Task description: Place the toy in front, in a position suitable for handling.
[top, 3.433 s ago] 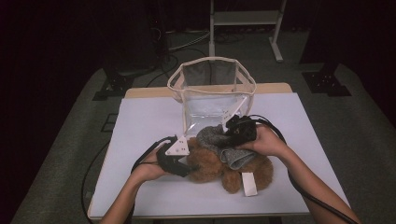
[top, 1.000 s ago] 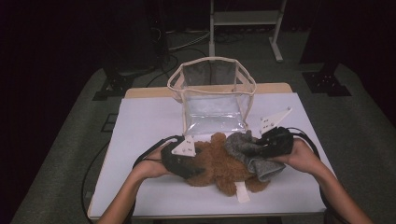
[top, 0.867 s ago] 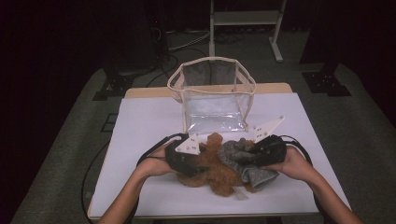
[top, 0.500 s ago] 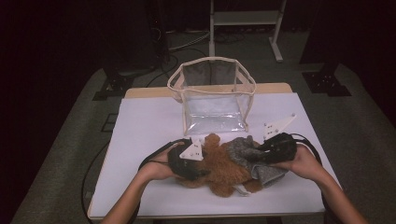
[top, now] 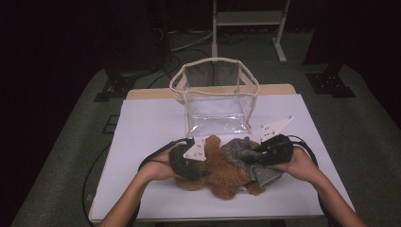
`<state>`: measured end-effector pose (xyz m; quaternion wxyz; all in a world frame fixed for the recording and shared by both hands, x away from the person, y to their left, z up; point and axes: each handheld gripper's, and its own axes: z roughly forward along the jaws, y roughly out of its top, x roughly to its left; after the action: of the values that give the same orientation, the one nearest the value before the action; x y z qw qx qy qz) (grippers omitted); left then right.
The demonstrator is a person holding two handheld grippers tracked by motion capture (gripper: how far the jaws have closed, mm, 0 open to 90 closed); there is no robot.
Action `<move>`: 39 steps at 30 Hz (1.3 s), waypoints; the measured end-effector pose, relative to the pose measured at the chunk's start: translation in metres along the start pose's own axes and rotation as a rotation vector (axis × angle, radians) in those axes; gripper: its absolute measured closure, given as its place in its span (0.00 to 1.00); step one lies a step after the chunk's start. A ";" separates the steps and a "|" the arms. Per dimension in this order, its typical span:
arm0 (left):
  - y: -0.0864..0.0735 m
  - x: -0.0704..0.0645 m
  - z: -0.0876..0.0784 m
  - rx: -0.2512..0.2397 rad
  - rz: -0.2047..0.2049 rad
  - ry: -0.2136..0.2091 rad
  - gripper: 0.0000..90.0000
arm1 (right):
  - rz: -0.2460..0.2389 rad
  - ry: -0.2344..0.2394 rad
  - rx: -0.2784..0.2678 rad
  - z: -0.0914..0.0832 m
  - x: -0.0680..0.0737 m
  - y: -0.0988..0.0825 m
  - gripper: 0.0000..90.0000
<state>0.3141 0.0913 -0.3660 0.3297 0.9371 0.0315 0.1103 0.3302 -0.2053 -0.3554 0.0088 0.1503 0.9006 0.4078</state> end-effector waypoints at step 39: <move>0.000 -0.012 0.001 -0.050 0.007 0.004 0.43 | 0.020 0.042 -0.052 0.018 0.003 -0.005 0.84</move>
<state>0.3031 0.0886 -0.3691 0.3528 0.9283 0.0260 0.1144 0.3285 -0.1945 -0.3709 -0.0102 0.1506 0.8881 0.4342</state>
